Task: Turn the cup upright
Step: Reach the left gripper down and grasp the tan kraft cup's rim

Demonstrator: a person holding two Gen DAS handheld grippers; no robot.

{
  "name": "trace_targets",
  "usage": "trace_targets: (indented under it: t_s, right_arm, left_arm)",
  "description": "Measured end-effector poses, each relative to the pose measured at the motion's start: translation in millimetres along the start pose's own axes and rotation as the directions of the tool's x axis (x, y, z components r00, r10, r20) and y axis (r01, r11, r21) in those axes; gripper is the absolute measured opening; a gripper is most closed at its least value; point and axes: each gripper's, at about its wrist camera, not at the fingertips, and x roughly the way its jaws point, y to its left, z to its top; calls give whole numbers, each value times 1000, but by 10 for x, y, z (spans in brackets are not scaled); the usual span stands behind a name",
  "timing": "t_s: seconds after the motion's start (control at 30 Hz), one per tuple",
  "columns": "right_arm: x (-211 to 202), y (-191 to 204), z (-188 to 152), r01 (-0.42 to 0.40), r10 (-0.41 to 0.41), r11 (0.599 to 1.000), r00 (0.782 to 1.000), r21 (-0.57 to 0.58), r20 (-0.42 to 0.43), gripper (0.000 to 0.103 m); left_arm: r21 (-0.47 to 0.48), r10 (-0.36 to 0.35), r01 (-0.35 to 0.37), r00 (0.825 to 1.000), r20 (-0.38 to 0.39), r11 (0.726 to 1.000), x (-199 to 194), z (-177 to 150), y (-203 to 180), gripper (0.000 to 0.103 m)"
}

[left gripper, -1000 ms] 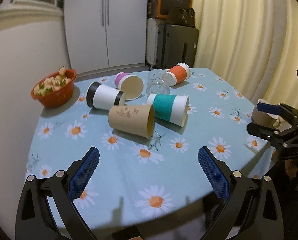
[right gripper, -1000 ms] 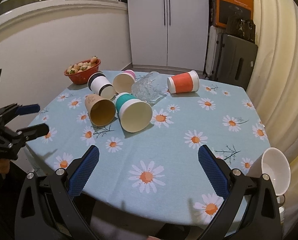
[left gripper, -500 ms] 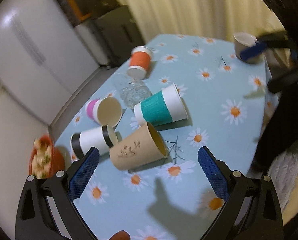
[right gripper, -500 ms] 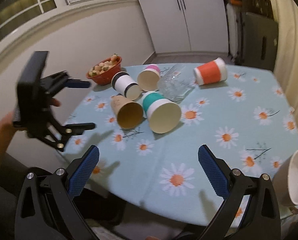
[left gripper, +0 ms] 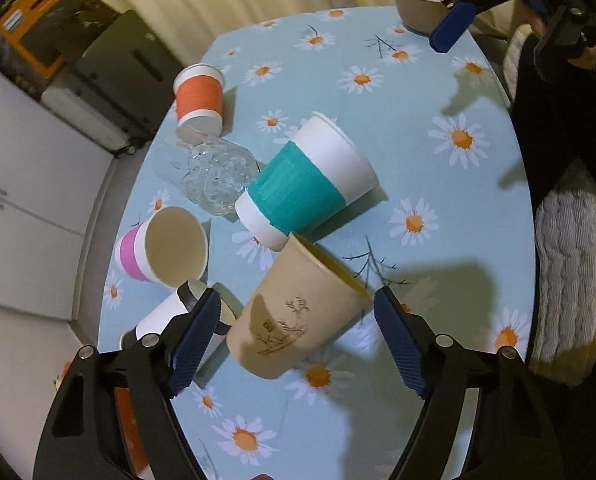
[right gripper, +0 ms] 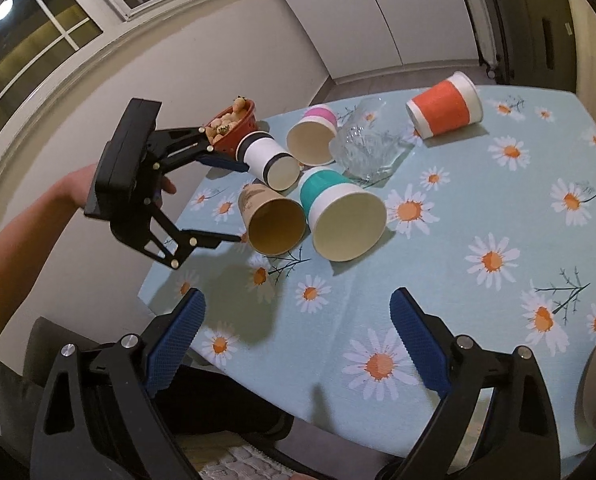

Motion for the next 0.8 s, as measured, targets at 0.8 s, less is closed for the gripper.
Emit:
trace_targets:
  t_s: [0.8]
  right_arm:
    - [40, -200, 59, -32, 32, 998, 999, 62, 3, 93]
  left_arm:
    - [74, -156, 163, 983, -96, 984, 267, 49, -26, 64]
